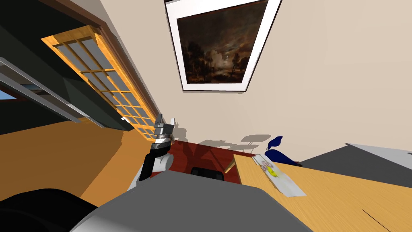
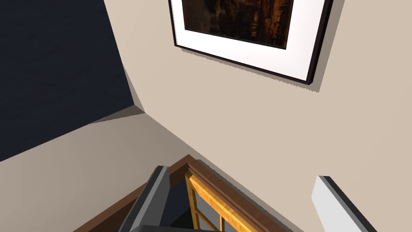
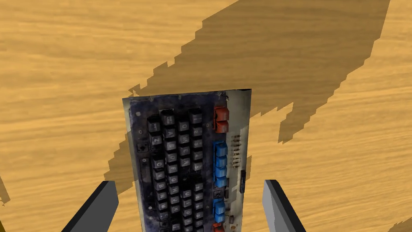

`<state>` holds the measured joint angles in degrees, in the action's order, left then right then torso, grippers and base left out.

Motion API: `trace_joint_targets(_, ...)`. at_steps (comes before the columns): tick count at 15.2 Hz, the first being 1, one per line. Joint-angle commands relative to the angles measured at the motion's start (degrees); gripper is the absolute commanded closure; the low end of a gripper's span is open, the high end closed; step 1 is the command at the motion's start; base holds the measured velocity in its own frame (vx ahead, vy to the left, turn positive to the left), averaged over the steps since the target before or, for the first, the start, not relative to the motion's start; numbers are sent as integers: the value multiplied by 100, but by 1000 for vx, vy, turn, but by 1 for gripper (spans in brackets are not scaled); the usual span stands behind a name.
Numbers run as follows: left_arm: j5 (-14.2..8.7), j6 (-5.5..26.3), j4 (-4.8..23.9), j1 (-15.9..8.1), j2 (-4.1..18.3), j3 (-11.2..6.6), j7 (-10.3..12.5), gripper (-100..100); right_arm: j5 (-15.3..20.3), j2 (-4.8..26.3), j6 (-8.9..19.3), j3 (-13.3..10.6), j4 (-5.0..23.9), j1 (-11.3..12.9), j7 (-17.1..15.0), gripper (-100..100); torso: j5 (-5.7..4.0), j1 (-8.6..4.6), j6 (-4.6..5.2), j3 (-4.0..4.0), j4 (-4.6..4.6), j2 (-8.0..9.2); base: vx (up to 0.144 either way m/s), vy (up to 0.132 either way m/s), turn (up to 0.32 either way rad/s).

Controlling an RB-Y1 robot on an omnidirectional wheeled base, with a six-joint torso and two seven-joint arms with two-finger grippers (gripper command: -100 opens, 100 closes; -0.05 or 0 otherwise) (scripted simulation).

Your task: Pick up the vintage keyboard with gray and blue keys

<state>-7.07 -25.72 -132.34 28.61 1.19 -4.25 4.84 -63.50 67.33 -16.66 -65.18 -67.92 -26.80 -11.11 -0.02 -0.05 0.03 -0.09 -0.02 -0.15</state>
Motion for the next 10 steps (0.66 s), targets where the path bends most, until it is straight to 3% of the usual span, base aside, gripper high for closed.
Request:
trace_joint_targets(1,0,0,0,0,0,0,0,0,0,0,0,0,0,0,0,100,0,0,0,0,0,0,0,-6,-3)
trace_joint_targets(5,0,0,0,0,0,0,0,0,-2,4,4,-5,-3,-7,-2,100,-9,-6,-4,4,5,3,0,0,0)
trace_joint_targets(6,0,0,0,0,0,0,0,0,-139,215,-71,-86,-173,-39,28,100,-9,-8,-4,4,4,3,-6,19,28)
trace_joint_targets(9,0,0,0,0,0,1,0,0,-275,438,-165,-203,-341,-66,27,100,-2,7,-6,4,4,4,-4,35,27)
trace_joint_targets(10,0,0,0,0,-1,1,0,0,-215,322,-93,-131,-264,-50,49,100,-2,8,-5,3,3,3,-1,19,4)
